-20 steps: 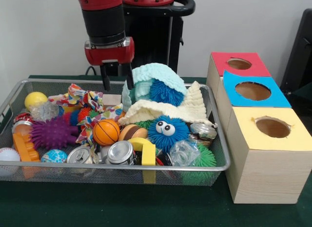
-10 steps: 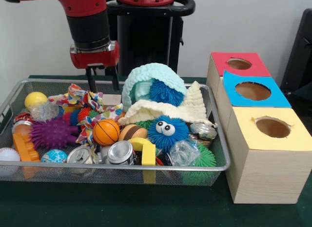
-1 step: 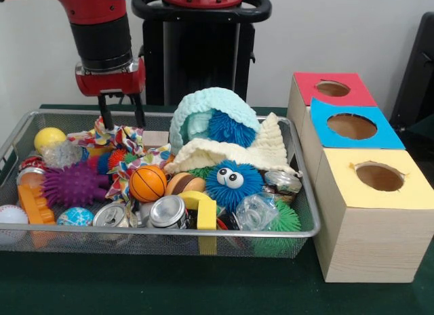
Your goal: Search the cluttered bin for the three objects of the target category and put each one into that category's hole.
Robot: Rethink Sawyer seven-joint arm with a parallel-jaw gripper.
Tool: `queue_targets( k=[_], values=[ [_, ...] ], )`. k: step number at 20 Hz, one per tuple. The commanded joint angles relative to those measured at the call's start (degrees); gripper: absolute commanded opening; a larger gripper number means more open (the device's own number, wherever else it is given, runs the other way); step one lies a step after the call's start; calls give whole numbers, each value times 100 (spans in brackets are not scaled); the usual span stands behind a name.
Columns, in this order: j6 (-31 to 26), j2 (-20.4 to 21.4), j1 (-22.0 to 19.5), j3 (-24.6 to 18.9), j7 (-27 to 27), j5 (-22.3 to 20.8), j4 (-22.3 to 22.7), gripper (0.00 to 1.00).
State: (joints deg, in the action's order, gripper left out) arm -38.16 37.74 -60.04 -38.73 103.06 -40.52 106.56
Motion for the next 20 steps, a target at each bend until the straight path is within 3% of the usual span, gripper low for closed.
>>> queue_targets(
  k=[1,4,9,20],
  values=[
    [-860,-360,-130,-496,-2401,-241,-801,100],
    [-914,-438,-143,-569,-2626,-255,-911,100],
    [-421,-432,-191,-728,-2818,-540,-944,100],
    [-659,-671,-97,-686,-3076,-472,-1323,100]
  ],
)
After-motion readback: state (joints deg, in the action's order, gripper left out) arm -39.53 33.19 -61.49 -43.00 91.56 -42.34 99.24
